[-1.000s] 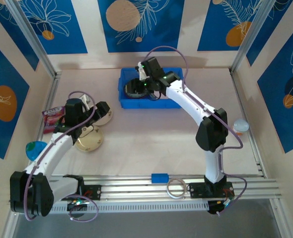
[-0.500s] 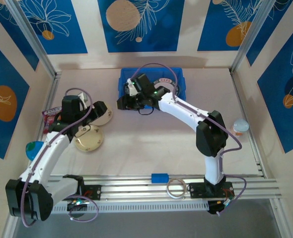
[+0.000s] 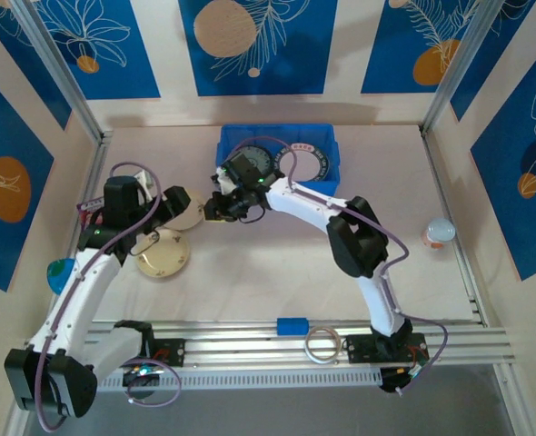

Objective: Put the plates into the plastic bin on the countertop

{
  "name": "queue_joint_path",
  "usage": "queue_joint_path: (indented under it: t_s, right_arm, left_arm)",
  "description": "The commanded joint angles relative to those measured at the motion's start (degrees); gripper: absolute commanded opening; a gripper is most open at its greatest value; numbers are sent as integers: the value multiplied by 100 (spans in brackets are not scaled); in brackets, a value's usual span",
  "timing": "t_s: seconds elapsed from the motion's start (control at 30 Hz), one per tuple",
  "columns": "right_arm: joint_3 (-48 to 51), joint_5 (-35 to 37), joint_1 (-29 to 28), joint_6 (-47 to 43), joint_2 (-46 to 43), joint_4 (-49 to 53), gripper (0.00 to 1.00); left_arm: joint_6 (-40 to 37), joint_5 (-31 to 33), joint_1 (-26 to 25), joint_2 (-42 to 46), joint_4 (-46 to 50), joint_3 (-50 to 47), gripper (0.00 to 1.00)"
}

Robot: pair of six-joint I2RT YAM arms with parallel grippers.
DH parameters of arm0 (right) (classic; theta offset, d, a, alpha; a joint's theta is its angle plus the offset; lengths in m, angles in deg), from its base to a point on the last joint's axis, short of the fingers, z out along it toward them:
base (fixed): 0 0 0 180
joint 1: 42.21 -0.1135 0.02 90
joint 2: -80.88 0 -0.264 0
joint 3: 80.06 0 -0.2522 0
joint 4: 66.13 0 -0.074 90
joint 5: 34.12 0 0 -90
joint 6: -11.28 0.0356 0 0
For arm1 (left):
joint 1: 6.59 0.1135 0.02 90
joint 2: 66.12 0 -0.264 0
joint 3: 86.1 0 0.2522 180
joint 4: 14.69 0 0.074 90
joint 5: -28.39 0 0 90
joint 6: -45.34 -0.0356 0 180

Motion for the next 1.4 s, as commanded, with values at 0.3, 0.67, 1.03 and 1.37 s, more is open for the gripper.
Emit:
queue_joint_path:
  t_s: [0.3, 0.67, 1.03, 1.37]
  right_arm:
    - [-1339, -909, -497, -119, 1285, 1092, 33]
    - [-1869, -951, -525, -189, 1812, 1598, 36]
    - [-2136, -1070, -504, -104, 2068, 1458, 34]
    - [-2849, -1146, -517, -50, 2578, 1786, 33]
  left_arm:
    - [-27, -428, 448, 231, -61, -325, 78]
    - [26, -527, 571, 408, -213, -613, 78]
    - [241, -803, 644, 423, -818, -985, 78]
    - [353, -931, 675, 416, -1219, -1290, 78]
